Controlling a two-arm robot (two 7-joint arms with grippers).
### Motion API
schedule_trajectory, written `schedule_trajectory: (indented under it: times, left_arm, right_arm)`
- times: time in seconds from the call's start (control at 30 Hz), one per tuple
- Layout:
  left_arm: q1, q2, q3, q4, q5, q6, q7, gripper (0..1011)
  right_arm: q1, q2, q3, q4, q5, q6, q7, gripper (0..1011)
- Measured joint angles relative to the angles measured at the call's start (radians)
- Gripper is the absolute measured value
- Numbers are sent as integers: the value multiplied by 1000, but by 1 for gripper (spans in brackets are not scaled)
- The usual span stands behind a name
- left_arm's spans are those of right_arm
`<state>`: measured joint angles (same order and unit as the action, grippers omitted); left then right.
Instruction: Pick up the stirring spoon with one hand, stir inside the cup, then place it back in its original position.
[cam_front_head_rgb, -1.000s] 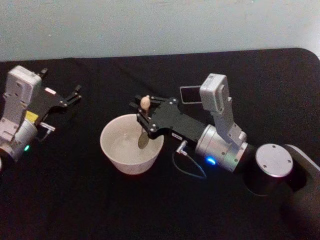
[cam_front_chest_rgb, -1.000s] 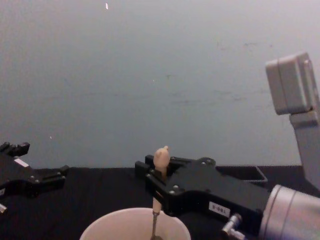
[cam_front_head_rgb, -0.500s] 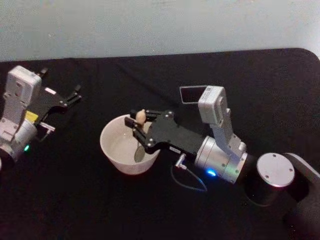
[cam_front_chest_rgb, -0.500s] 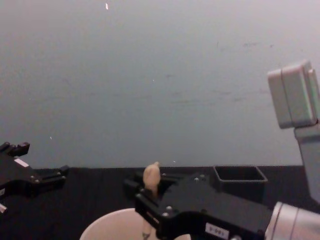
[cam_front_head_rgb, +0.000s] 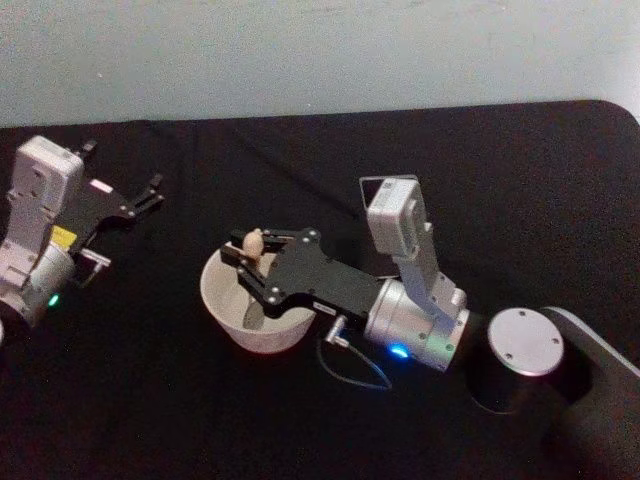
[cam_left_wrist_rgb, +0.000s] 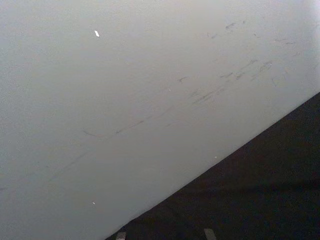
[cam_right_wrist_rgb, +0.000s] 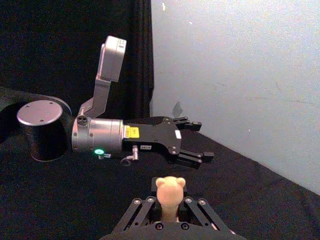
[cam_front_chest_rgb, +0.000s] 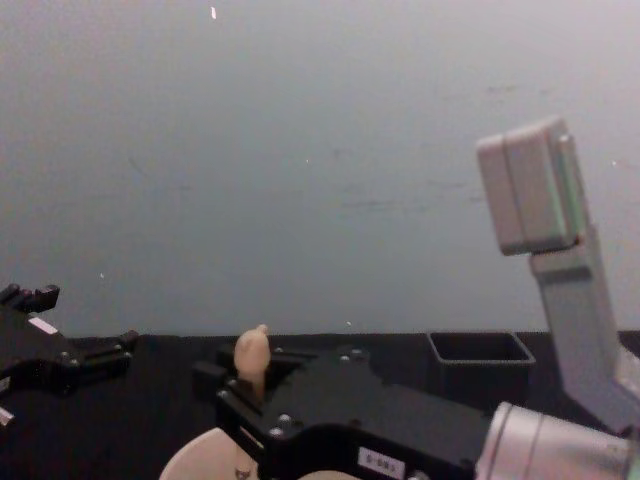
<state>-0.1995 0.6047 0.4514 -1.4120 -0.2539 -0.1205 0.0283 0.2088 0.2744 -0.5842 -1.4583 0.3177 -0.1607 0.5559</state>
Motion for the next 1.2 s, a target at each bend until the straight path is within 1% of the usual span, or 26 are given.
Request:
schedule_trajectory:
  times: [0.1,0.3,0.53,0.7,0.9,1.2]
  left_arm:
    - [0,0,0,0,0,0,0,1001]
    - [0,0,0,0,0,0,0,1001]
    - [0,0,0,0,0,0,0,1001]
    - [0,0,0,0,0,0,0,1001]
    - [0,0,0,0,0,0,0,1001]
    - [0,0,0,0,0,0,0,1001]
  right_arm:
    - [15,-15,-8,22,-7,-1,-5,164]
    - [40,-38,-10,61,-25,-8,-22,164]
    - [58,-53,3,85,-34,-16,-41,164]
    - [62,-55,14,95,-37,-18,-50,164]
    - [59,-48,31,97,-38,-18,-55,164]
    - [39,-32,47,75,-34,-13,-56,164]
